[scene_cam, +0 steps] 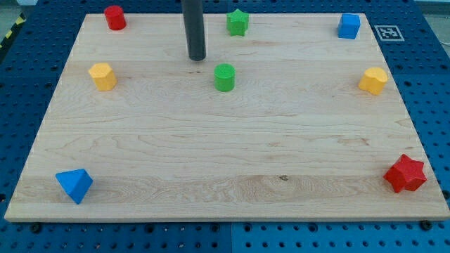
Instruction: Move the green circle towards the bottom center
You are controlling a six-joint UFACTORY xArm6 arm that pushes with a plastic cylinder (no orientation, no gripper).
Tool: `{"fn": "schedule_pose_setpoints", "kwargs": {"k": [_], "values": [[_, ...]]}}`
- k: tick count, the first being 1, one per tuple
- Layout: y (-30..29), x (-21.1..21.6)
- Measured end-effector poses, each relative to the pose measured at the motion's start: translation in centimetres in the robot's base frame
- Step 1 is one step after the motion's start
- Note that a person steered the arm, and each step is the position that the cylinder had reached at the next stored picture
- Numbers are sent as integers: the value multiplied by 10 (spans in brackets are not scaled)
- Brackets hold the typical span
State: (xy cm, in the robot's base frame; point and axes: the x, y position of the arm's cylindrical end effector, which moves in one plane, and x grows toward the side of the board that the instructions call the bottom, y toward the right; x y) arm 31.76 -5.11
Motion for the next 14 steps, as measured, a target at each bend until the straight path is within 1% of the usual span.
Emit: {"fn": "schedule_pose_setpoints", "kwargs": {"k": [1,3,5,6,7,8,9,12,14], "values": [[14,14],[62,85],[120,100],[138,126],[137,147],[136,152],[135,149],[84,149],[69,160]]}}
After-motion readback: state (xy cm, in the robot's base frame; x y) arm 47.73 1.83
